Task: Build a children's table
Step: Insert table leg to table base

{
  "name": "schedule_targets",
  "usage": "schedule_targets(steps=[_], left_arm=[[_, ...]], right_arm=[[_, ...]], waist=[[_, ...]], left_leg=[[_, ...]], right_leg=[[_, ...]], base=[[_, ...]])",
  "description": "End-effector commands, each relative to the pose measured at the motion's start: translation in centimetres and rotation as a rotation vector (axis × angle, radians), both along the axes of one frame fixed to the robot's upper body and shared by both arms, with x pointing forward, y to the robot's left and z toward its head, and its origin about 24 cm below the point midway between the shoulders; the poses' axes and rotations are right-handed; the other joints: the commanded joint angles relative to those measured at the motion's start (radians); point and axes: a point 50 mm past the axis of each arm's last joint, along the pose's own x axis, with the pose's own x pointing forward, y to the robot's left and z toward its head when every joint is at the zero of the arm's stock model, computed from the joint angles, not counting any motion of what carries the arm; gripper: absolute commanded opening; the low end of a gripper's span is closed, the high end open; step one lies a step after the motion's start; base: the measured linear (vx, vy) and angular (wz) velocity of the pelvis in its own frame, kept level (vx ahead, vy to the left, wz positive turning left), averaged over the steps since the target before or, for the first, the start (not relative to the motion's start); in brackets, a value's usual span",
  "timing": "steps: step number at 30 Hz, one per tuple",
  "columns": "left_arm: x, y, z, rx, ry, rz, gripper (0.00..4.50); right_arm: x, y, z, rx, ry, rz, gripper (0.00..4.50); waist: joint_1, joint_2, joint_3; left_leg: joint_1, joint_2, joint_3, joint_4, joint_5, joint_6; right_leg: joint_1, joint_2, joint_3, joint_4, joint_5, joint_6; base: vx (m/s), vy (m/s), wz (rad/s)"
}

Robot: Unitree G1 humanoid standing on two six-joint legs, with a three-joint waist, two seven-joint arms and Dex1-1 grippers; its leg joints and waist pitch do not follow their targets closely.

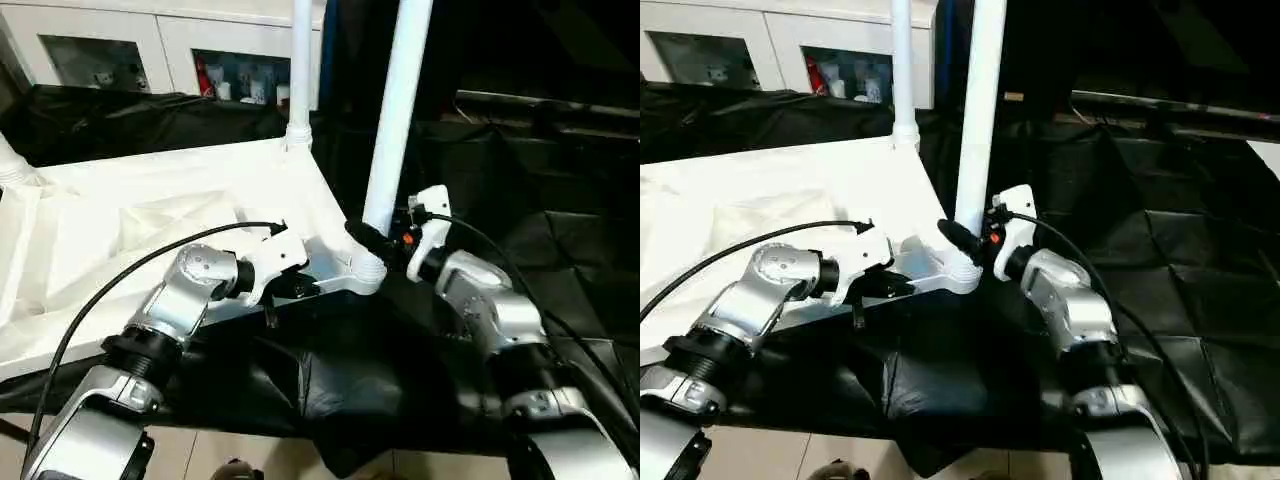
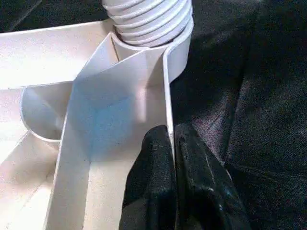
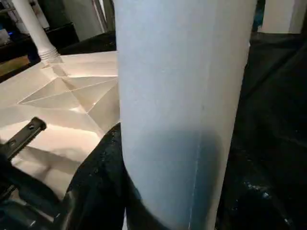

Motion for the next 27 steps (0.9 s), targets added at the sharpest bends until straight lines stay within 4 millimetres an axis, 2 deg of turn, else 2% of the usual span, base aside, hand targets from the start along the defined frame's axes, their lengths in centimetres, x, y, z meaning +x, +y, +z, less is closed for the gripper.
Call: schedule_targets(steps=[1, 2, 3, 4, 5, 7, 10, 11, 12, 16, 17, 18, 20, 23, 27], left_arm=[[-0.5, 0.6, -1.2, 0.03, 0.034, 0.02, 0.0], [-0.5, 0.7, -1.2, 0.03, 0.033, 0.021, 0.0], [-0.5, 0.7, -1.2, 0.031, 0.033, 0.021, 0.0], [-0.5, 0.7, -1.2, 0.032, 0.033, 0.021, 0.0], [-0.6, 0.8, -1.2, 0.033, 0.032, 0.021, 0.0], [-0.6, 1.0, -1.2, 0.035, 0.029, 0.024, 0.0], [-0.6, 1.2, -1.1, 0.037, 0.024, 0.03, 0.0], [-0.6, 1.3, -1.0, 0.038, 0.021, 0.034, 0.0], [-0.6, 1.4, -1.0, 0.039, 0.019, 0.036, 0.0], [-0.5, 1.7, -0.8, 0.045, 0.012, 0.043, 0.0], [-0.5, 1.7, -0.8, 0.046, 0.011, 0.044, 0.0], [-0.4, 1.8, -0.7, 0.049, 0.006, 0.047, 0.0], [-0.4, 1.9, -0.6, 0.052, 0.002, 0.05, 0.0], [-0.2, 2.1, -0.4, 0.057, -0.005, 0.058, 0.0], [-0.1, 2.2, -0.3, 0.063, -0.011, 0.063, 0.0]], right_arm=[[0.2, 0.0, -0.3, 0.011, 0.002, -0.016, 1.89], [0.2, -0.1, -0.4, 0.017, 0.004, -0.022, 1.89], [0.2, 0.0, -0.5, 0.021, 0.004, -0.024, 1.89], [0.2, -0.1, -0.7, 0.034, 0.008, -0.028, 1.89], [0.1, -0.1, -0.8, 0.051, 0.01, -0.032, 1.89], [-0.1, -0.2, -1.1, 0.093, 0.018, -0.042, 1.89], [-0.4, -0.4, -1.8, 0.136, 0.031, -0.061, 1.89], [-0.7, -0.5, -2.3, 0.153, 0.039, -0.073, 1.89], [-0.9, -0.6, -2.6, 0.162, 0.042, -0.08, 1.89], [-1.6, -0.6, -3.7, 0.189, 0.051, -0.106, 1.89], [-1.7, -0.7, -4.0, 0.194, 0.053, -0.113, 1.89], [-2.2, -0.8, -4.7, 0.209, 0.055, -0.133, 1.89], [-2.6, -0.8, -5.1, 0.22, 0.053, -0.149, 1.89], [-3.2, -0.9, -5.8, 0.219, 0.03, -0.181, 1.89], [-3.8, -1.1, -6.2, 0.202, 0.009, -0.199, 1.89]], waist=[[0.005, 0.001, -0.057], [0.002, -0.001, -0.058], [0.002, 0.003, -0.058], [0.001, 0.002, -0.057], [0.003, 0.007, -0.058], [0.002, 0.004, -0.058], [0.003, 0.017, -0.059], [0.001, 0.014, -0.059], [0.003, 0.02, -0.059], [0.002, 0.023, -0.059], [0.003, 0.025, -0.059], [0.006, 0.033, -0.059], [0.007, 0.031, -0.06], [0.006, 0.038, -0.058], [0.007, 0.041, -0.057]], left_leg=[[0.01, 0.064, -0.019, -0.072, -0.146, 0.028], [0.01, 0.065, -0.019, -0.072, -0.152, 0.027], [0.01, 0.065, -0.02, -0.073, -0.156, 0.025], [0.01, 0.065, -0.02, -0.074, -0.16, 0.025], [0.011, 0.065, -0.021, -0.073, -0.162, 0.023], [0.011, 0.065, -0.021, -0.074, -0.171, 0.023], [0.011, 0.066, -0.023, -0.075, -0.177, 0.02], [0.01, 0.067, -0.022, -0.076, -0.18, 0.021], [0.01, 0.066, -0.023, -0.076, -0.184, 0.02], [0.011, 0.066, -0.024, -0.078, -0.202, 0.017], [0.011, 0.066, -0.024, -0.078, -0.208, 0.016], [0.011, 0.066, -0.026, -0.078, -0.21, 0.013], [0.011, 0.067, -0.025, -0.08, -0.217, 0.014], [0.012, 0.067, -0.026, -0.081, -0.231, 0.014], [0.011, 0.067, -0.027, -0.083, -0.246, 0.012]], right_leg=[[0.041, -0.104, 0.06, -0.082, -0.139, -0.222], [0.041, -0.103, 0.06, -0.081, -0.131, -0.226], [0.041, -0.102, 0.06, -0.082, -0.128, -0.227], [0.041, -0.101, 0.06, -0.082, -0.129, -0.228], [0.042, -0.104, 0.06, -0.081, -0.126, -0.23], [0.043, -0.103, 0.061, -0.082, -0.13, -0.232], [0.042, -0.104, 0.061, -0.079, -0.105, -0.243], [0.042, -0.103, 0.061, -0.08, -0.101, -0.245], [0.043, -0.104, 0.061, -0.079, -0.089, -0.251], [0.043, -0.102, 0.06, -0.08, -0.093, -0.257], [0.043, -0.103, 0.061, -0.082, -0.097, -0.258], [0.044, -0.105, 0.06, -0.08, -0.098, -0.26], [0.043, -0.104, 0.06, -0.081, -0.087, -0.261], [0.042, -0.103, 0.06, -0.081, -0.091, -0.266], [0.041, -0.102, 0.061, -0.085, -0.124, -0.257]], base=[[0.0, 0.0, 0.0], [0.0, 0.0, 0.0], [0.0, 0.0, 0.0], [0.0, 0.0, 0.0], [0.0, 0.0, 0.0], [0.0, 0.0, 0.0], [0.0, 0.0, 0.0], [0.0, 0.0, 0.0], [0.0, 0.0, 0.0], [0.0, 0.0, 0.0], [0.0, 0.0, 0.0], [0.0, 0.0, 0.0], [0.0, 0.0, 0.0], [0.0, 0.0, 0.0], [0.0, 0.0, 0.0]])
